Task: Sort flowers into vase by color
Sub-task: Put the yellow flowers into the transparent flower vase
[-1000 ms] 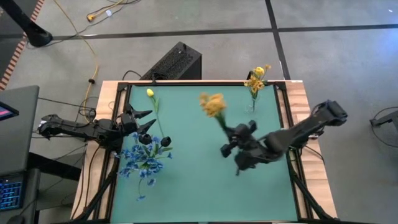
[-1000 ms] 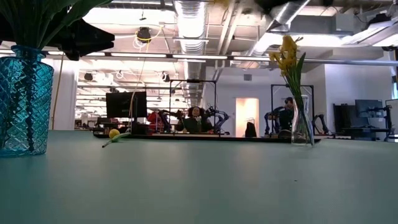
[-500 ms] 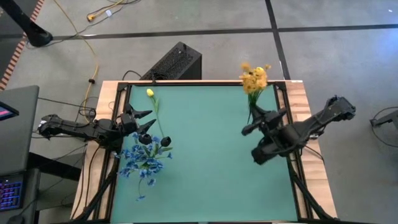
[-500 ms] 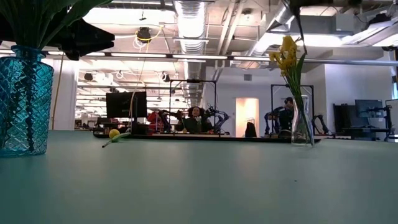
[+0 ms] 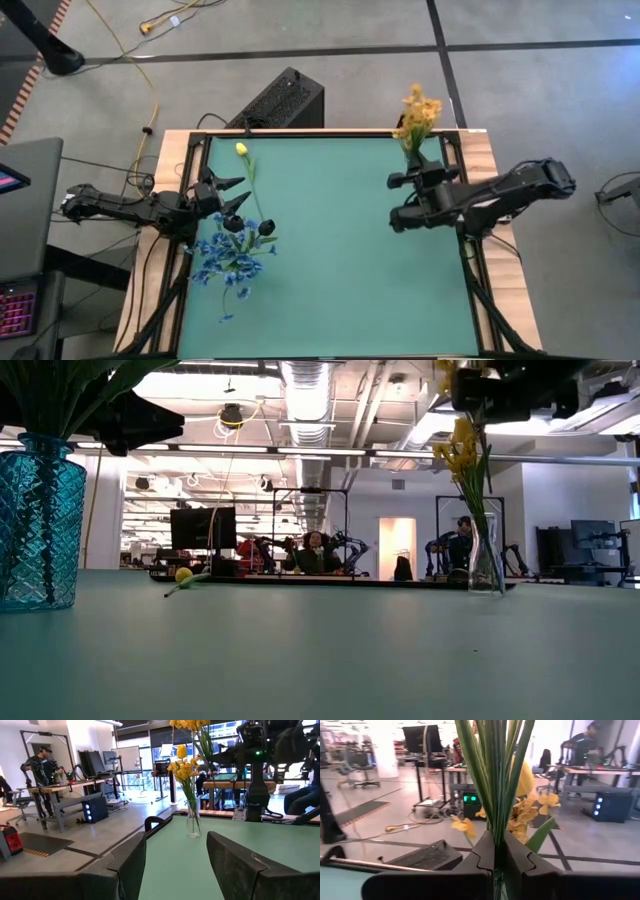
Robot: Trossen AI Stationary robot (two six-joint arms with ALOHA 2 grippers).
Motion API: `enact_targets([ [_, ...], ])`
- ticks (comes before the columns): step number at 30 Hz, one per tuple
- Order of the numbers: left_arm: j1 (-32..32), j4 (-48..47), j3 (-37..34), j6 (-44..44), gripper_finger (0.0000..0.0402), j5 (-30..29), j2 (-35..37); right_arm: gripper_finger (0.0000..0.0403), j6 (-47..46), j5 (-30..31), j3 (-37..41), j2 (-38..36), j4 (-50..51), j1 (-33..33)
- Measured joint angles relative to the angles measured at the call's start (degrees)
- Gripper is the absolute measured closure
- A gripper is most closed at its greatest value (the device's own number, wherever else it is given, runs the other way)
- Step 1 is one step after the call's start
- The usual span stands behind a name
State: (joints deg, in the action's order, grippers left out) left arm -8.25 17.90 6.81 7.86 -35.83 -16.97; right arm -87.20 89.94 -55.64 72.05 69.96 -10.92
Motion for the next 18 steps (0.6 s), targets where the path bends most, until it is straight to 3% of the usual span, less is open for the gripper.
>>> enact_targets([
  [11, 0.0, 0.0, 0.0, 0.0, 0.0203, -0.2, 0.0, 0.0364, 0.1, 0.0, 0.0, -0.4, 0.7, 6.5],
  [18, 0.0, -1.0, 0.0, 0.0, 0.0203, -0.1, 0.0, 0.0365, -13.8, 0.0, 0.0, -4.9, 13.9, 6.8],
])
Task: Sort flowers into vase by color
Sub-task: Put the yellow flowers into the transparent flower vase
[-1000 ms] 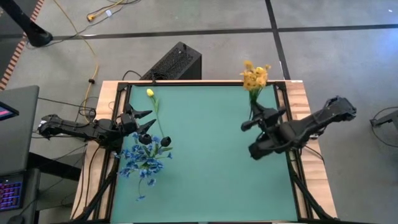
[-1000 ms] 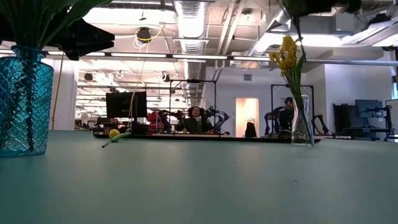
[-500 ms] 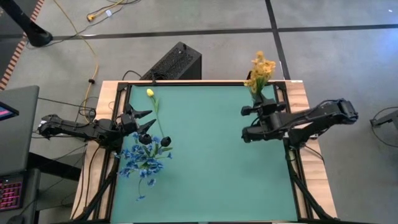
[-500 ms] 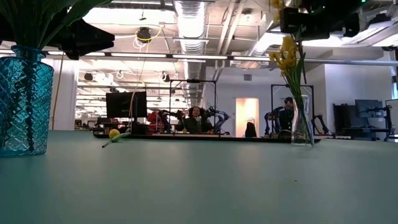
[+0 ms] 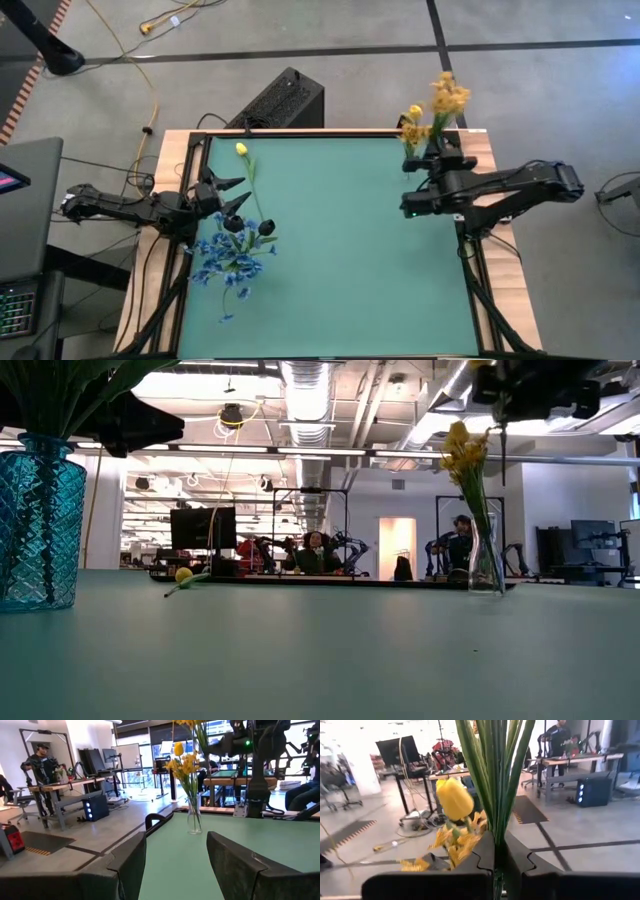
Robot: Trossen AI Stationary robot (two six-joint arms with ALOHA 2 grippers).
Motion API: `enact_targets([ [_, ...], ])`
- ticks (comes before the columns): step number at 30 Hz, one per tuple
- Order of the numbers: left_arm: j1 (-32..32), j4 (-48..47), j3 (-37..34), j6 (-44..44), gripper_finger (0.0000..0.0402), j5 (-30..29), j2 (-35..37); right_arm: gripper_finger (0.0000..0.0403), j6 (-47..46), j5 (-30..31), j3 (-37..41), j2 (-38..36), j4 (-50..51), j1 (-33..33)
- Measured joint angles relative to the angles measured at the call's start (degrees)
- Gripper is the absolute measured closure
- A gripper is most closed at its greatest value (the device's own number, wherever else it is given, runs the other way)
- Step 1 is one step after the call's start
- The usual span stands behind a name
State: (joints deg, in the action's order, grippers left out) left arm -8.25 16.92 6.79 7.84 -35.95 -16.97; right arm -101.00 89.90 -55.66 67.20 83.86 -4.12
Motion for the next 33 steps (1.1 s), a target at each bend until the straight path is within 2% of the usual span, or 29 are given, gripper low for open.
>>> enact_targets([
  [6, 0.0, -0.4, 0.0, 0.2, 0.0203, 0.0, 0.0, 0.0365, -0.8, 0.0, 0.0, -4.3, 1.3, -0.3],
  [10, 0.0, -0.4, 0.0, 0.2, 0.0203, 0.0, 0.0, 0.0365, -1.9, 0.0, 1.1, -6.1, 0.1, 2.4],
  [20, 0.0, -0.4, 0.0, -0.7, 0.0203, 0.2, 0.0, 0.0365, -5.9, -0.1, 10.9, -6.0, -13.4, 10.7],
  [33, 0.0, -0.4, 0.0, -0.2, 0.0203, 0.0, 0.0, 0.0364, -2.2, 0.1, 11.1, -6.1, -17.3, 9.9],
])
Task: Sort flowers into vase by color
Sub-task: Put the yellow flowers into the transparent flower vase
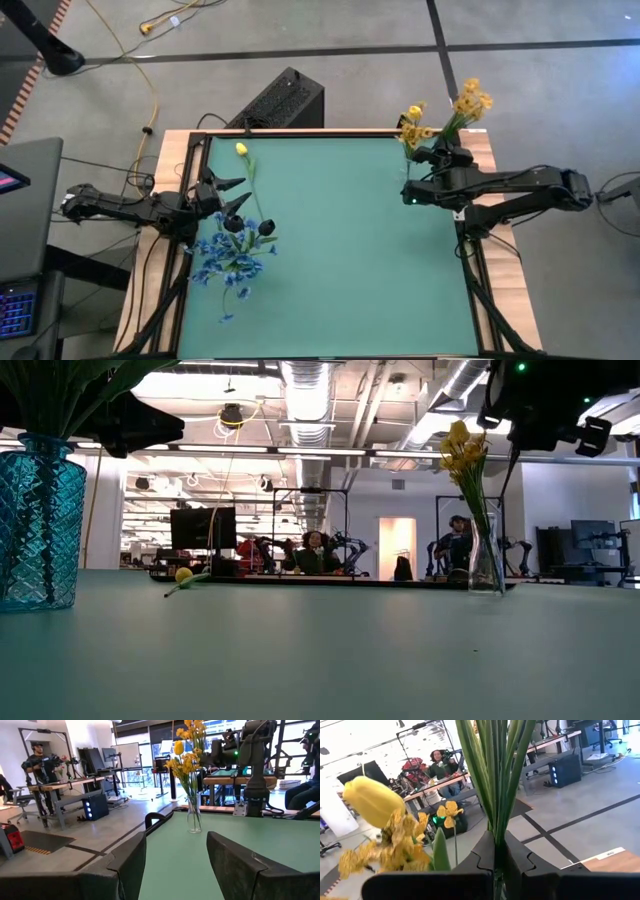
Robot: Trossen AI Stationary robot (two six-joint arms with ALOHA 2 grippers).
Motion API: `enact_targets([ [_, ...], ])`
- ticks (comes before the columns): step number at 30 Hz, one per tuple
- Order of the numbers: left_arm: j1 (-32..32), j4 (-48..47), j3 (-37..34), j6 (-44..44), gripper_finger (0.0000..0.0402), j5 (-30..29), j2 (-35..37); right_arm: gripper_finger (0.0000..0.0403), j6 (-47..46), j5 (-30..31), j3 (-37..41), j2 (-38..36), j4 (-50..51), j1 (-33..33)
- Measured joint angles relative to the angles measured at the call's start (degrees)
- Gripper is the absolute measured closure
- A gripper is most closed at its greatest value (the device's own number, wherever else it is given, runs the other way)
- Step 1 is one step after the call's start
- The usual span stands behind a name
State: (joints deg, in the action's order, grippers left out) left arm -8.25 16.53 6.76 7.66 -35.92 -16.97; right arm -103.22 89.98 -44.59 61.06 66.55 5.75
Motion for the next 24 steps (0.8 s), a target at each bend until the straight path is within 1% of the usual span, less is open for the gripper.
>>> enact_targets([
  [4, 0.0, 0.0, 0.0, 0.0, 0.0203, 0.0, 0.0, 0.0364, 0.2, 0.0, -0.7, 0.0, -0.7, 0.9],
  [7, 0.0, 0.0, 0.0, 0.0, 0.0203, 0.0, 0.0, 0.0364, 2.6, 0.0, -0.8, 0.0, -4.0, 1.9],
  [10, 0.0, 0.2, 0.0, 0.0, 0.0203, -0.1, 0.0, 0.0364, 7.6, 0.2, -0.8, 0.7, -10.0, 2.8],
  [13, 0.0, 0.8, 0.0, 0.0, 0.0203, 0.0, 0.0, 0.0364, 15.1, 0.2, -0.8, 2.3, -16.1, 3.6],
  [16, 0.0, 0.8, 0.0, 0.0, 0.0203, 0.0, 0.0, 0.0364, 19.9, 0.2, -0.8, 3.7, -18.9, 4.6],
  [24, 0.0, 0.7, 0.0, 0.3, 0.0203, 0.0, 0.0, 0.0364, 20.6, 0.2, -0.8, 6.8, -19.1, 5.7],
])
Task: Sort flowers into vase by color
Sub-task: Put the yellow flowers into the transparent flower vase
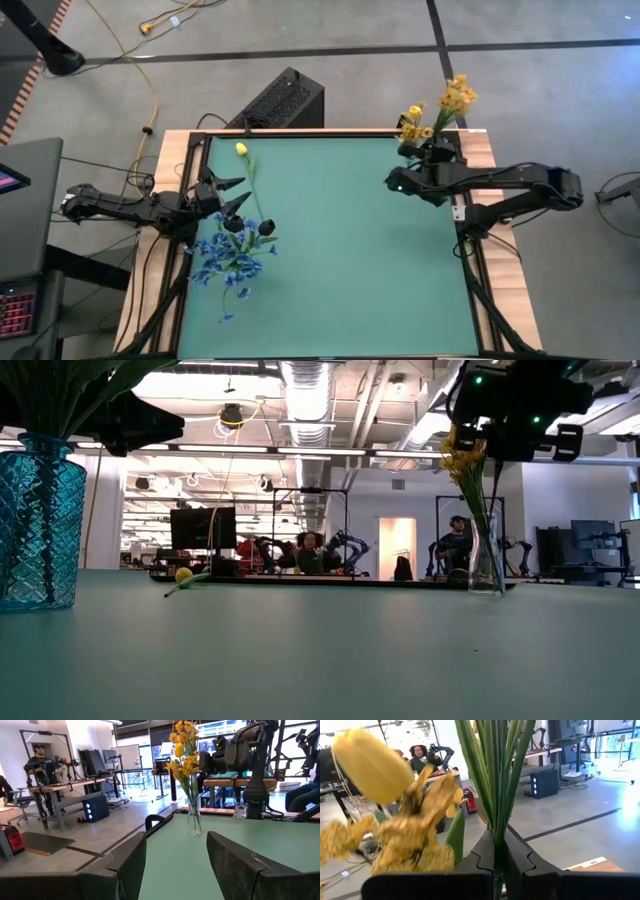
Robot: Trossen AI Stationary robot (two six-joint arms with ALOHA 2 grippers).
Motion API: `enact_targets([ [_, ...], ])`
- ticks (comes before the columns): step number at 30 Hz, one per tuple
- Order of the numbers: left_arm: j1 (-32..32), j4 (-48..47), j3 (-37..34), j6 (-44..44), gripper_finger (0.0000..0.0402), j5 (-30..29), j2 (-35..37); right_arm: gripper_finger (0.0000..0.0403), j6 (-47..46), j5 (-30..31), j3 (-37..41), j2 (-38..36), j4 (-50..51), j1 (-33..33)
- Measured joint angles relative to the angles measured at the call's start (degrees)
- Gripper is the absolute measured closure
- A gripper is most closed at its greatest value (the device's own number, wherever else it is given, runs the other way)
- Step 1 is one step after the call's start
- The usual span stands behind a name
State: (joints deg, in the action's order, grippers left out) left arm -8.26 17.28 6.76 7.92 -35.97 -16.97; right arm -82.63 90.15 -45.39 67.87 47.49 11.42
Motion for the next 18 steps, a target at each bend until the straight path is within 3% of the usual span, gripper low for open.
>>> enact_targets([
  [18, 0.0, -0.1, 0.0, 0.5, 0.0203, 0.0, 0.0, 0.0359, -5.7, -0.2, 0.0, 11.7, 0.0, 0.4],
])
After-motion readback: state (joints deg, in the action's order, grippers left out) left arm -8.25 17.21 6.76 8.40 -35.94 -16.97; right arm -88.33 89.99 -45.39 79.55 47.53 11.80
